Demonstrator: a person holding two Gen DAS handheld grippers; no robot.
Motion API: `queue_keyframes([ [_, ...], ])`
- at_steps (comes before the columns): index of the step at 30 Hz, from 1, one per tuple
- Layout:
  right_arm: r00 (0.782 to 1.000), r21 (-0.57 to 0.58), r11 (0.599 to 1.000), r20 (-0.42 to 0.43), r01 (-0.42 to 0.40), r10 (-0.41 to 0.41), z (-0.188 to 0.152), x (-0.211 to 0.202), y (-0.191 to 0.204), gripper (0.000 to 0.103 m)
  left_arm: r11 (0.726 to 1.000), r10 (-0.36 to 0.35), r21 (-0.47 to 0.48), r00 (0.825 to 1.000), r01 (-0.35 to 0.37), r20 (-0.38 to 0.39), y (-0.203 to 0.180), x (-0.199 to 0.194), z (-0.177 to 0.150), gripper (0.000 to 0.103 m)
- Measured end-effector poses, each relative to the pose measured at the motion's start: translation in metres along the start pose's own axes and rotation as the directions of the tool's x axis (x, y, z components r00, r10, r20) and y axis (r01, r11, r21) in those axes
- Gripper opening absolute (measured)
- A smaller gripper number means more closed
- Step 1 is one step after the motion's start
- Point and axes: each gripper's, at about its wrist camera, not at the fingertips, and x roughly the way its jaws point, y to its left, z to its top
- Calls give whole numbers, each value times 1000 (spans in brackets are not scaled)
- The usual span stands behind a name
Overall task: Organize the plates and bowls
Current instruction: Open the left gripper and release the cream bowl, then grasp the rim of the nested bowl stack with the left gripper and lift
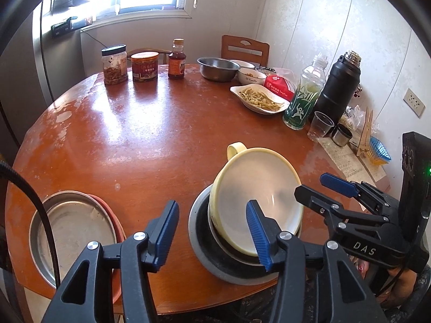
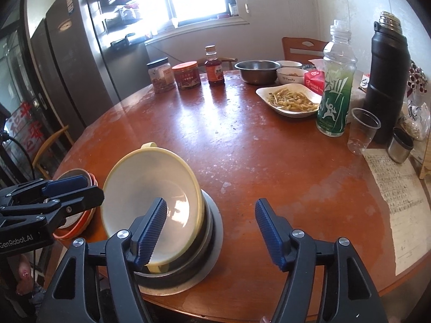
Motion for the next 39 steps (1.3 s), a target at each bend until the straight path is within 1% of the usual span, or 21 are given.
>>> queue_keyframes([
  [4,1000,-4,1000,4,5,-5,-1,-4,1,74,1000,12,-9,1000,-12,-6,2,-2,-4,55],
  [7,1000,-7,1000,5,1,-1,-3,-6,1,74,1000,1,-20,1000,-2,-6,4,-4,-8,56],
  [13,999,21,999,-13,-35,35,-8,-6,-1,76,1000,6,-26,1000,-7,-29,4,-2,-16,57],
  [23,998,21,999,-40,-38,39,-19,-1,2,77,999,-19,-37,998,16,-63,4,5,-30,57],
  [26,997,37,998,-55,-56,57,-22,3,2,78,998,-31,-52,997,27,-74,7,8,-33,57],
  [30,996,39,998,-67,-54,57,-25,8,5,78,995,-51,-90,996,44,-77,12,12,-37,58],
  [39,990,112,990,-101,-88,100,-25,26,1,78,989,-89,-127,992,76,-94,13,24,-31,63],
])
